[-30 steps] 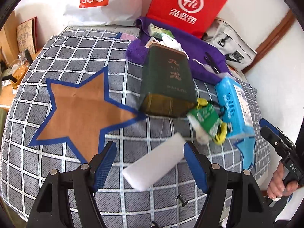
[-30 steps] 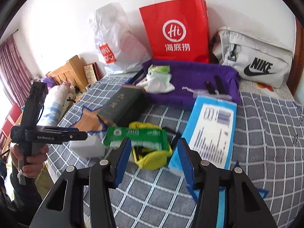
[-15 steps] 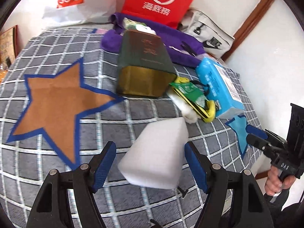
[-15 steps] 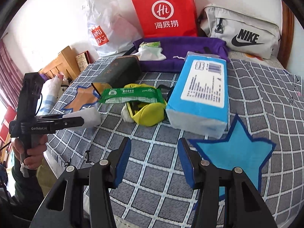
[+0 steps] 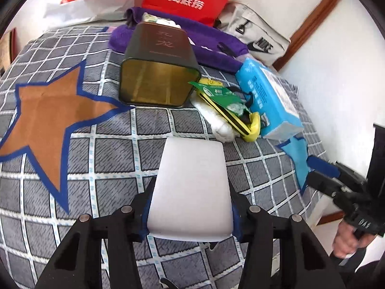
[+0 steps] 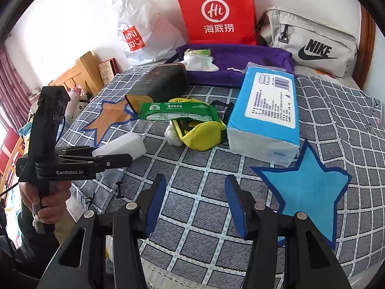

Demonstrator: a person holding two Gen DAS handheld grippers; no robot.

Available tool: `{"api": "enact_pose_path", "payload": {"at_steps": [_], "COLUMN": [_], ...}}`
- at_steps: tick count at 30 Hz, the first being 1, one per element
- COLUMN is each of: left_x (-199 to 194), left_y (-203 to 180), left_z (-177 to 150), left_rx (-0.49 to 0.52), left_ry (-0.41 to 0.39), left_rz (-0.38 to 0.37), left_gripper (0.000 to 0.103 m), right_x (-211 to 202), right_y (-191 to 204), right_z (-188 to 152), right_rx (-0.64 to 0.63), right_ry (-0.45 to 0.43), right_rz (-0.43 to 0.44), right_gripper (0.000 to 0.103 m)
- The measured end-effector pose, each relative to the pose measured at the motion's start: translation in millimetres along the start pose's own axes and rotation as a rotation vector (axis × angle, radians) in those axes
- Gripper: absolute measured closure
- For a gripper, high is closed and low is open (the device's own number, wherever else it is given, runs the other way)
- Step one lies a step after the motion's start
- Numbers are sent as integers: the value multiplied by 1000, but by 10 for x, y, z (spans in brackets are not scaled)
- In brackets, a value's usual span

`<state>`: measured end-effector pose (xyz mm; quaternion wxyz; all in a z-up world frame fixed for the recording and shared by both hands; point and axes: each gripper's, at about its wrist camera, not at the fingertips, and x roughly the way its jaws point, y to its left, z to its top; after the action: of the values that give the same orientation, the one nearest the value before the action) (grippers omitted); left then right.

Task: Organize soft objects
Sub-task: 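Grasp the white foam block with the left tool, then lift the foam block with the left tool while the right tool approaches the green packet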

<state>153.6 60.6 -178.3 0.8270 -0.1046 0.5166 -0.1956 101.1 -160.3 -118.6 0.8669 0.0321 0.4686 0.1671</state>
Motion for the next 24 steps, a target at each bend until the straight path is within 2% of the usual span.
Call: {"api": "enact_pose_path", "payload": {"at_steps": [3, 9, 19, 24], "left_x": [-97, -173, -254, -243], "left_y": [-8, 24, 326, 403], "left_z": [-17, 19, -9, -49], "left_rx": [9, 30, -72, -114], "left_ry": [-43, -66, -50, -44], "left_rz": [96, 274, 232, 191], "left_gripper": [55, 55, 55, 55], "right_x": [26, 87, 348, 653], "right_y": [68, 179, 603, 696], "right_z": [13, 68, 346, 478], "right_rx": [-15, -41, -240, -286], "right_ry": [-1, -19, -86, -74], "right_rz": [-14, -27, -90, -115], "right_gripper": [53, 53, 53, 53]}}
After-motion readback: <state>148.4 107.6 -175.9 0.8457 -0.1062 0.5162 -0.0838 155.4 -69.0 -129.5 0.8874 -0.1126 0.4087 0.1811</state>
